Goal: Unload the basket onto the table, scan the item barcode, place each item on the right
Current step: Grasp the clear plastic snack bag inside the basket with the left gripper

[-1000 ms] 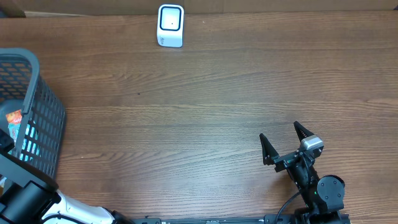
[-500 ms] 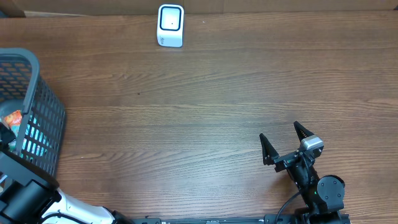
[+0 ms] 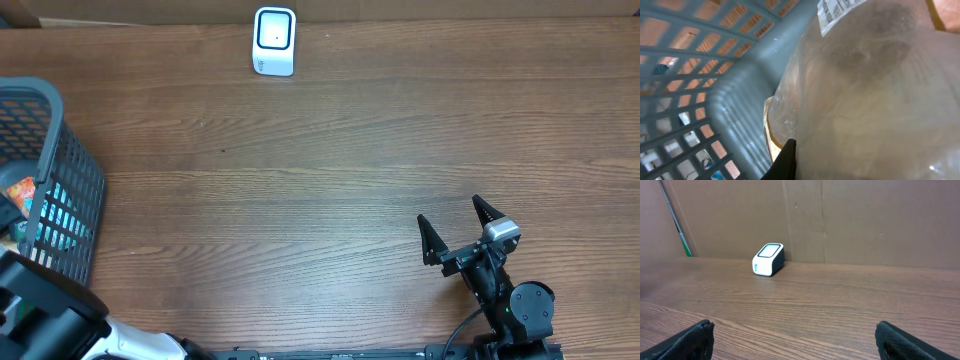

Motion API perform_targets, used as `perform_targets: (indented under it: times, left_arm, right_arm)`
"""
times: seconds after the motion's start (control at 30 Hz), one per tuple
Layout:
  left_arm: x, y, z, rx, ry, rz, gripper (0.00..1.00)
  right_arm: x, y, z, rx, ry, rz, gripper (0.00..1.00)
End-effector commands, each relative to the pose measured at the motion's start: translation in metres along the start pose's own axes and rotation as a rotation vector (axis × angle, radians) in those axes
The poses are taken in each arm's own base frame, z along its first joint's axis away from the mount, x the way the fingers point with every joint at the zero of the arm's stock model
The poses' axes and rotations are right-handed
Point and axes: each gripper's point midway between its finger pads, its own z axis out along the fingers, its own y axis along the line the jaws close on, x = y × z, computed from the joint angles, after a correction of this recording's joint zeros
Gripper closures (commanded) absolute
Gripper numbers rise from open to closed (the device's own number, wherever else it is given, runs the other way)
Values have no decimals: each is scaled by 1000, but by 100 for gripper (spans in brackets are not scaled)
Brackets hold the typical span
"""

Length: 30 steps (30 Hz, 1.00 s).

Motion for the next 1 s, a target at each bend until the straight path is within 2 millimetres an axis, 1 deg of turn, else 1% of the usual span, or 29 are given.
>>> perform_targets:
  times: [0.0, 0.17, 0.2, 0.33, 0.47, 0.6, 0.7, 0.97]
  left_arm:
    - [-11, 4, -32, 18, -89, -9, 96]
    - [-11, 9, -48, 21, -126, -20, 96]
    - [-11, 8, -55, 36, -144, -24, 96]
    - [-12, 7, -69, 67, -180, -31, 96]
    - [-12, 10, -83, 71, -218, -47, 96]
    - [-13, 1, -101, 146, -263, -68, 96]
    - [-13, -3, -114, 159, -294, -88, 96]
    - [-17, -19, -146, 191, -390, -59, 96]
  right_arm:
    - [2, 2, 0, -10, -4, -1, 0]
    - [2, 2, 0, -10, -4, -1, 0]
    - [1, 2, 0, -10, -5, -1, 0]
    - [2, 2, 0, -10, -4, -1, 0]
    - [2, 2, 0, -10, -4, -1, 0]
    - [2, 2, 0, -10, -4, -1, 0]
    - [1, 2, 0, -10, -5, -1, 0]
    - [1, 2, 0, -10, -5, -1, 0]
